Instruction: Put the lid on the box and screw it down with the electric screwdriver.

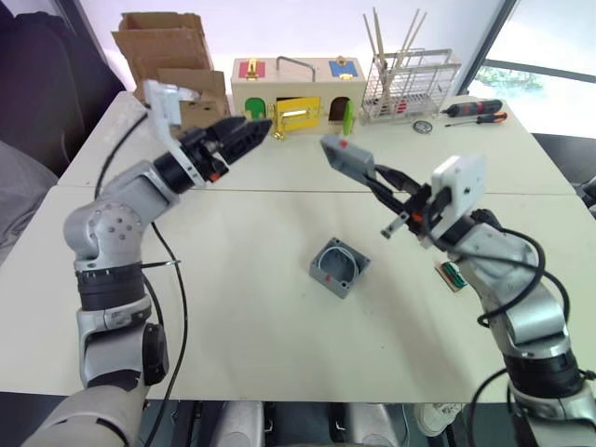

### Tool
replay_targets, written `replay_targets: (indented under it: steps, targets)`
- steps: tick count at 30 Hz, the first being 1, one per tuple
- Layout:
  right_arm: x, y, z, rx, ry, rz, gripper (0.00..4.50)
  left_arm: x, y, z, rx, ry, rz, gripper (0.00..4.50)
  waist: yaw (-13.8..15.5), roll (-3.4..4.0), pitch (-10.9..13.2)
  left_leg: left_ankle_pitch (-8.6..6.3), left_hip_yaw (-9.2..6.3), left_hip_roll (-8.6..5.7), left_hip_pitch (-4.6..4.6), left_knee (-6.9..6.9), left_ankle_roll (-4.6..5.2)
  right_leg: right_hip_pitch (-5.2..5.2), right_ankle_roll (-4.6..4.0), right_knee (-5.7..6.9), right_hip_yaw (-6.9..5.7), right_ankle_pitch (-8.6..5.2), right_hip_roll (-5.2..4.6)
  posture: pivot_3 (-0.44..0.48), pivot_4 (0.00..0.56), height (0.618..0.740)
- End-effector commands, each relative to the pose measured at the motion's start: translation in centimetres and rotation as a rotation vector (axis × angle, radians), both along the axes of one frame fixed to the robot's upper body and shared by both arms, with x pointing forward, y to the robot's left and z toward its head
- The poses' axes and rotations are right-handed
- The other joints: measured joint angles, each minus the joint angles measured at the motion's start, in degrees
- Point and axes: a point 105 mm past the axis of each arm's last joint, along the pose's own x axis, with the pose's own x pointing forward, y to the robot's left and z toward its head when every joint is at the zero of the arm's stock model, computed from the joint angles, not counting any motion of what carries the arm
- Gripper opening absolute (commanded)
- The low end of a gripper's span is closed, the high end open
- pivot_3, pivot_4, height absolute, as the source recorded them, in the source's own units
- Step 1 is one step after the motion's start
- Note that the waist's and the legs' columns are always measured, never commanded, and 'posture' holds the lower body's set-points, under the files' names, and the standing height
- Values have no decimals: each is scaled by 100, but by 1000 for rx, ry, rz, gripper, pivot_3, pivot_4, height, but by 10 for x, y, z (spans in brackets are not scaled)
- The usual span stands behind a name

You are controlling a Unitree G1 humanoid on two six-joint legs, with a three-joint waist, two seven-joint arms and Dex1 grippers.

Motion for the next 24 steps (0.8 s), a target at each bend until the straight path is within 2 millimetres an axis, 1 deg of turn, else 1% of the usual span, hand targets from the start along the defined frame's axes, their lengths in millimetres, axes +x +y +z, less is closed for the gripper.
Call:
replay_targets:
  steps: [1,2,4,6,7,8,10,13,14,16,24]
  targets:
    - [-22,-1,-2,-286,-261,21,132,-8,-15,1,-1,-19,-89,3144,7,-1,0,0,-1,-1,0,-1,0,3,3,-2,-1,-3,0,0,150,728]
    - [-26,-4,-7,-368,-322,18,132,-9,-20,-3,5,-11,-112,2721,3,-1,0,0,0,-1,0,-1,0,3,4,-7,-1,-3,0,0,150,728]
    - [-34,-9,-19,-499,-428,29,132,-8,-33,-14,63,-10,-144,1683,-5,-2,1,0,1,-4,2,-2,-1,6,4,-14,2,-3,-2,0,150,728]
    - [-37,-14,-29,-525,-458,34,132,-6,-41,-20,94,-10,-156,671,-10,-2,1,1,2,-4,9,-2,-3,16,5,-19,1,-3,-2,0,150,728]
    - [-37,-15,-31,-523,-465,33,132,-5,-42,-21,98,-10,-158,255,-13,-2,1,3,4,-3,15,-2,-5,19,5,-19,1,-3,0,0,150,728]
    - [-39,-14,-35,-539,-489,53,132,-4,-44,-19,86,-5,-168,48,-24,-2,1,4,4,-3,15,-2,-8,20,5,-19,1,-3,0,0,150,728]
    - [-43,-11,-46,-615,-550,115,132,-5,-51,-20,100,9,-213,48,-38,-2,1,6,3,1,21,-7,-11,21,4,-19,2,-3,3,0,150,728]
    - [-41,-14,-50,-619,-587,113,132,-10,-59,-30,165,5,-272,48,-38,-2,1,7,3,2,22,-13,-13,21,5,-23,1,-4,4,0,150,728]
    - [-41,-15,-55,-622,-585,127,132,-14,-64,-40,220,11,-304,48,-29,-2,1,7,4,2,22,-13,-14,22,4,-25,1,-4,4,0,150,728]
    - [-41,-15,-65,-629,-579,150,132,-21,-70,-53,288,24,-350,48,-20,-1,1,8,4,1,22,-12,-15,27,5,-28,1,-4,4,0,150,728]
    - [-38,-15,-84,-631,-561,158,132,-33,-84,-79,388,29,-431,48,-14,-1,0,9,10,2,30,-12,-16,39,4,-32,1,-4,5,0,150,728]
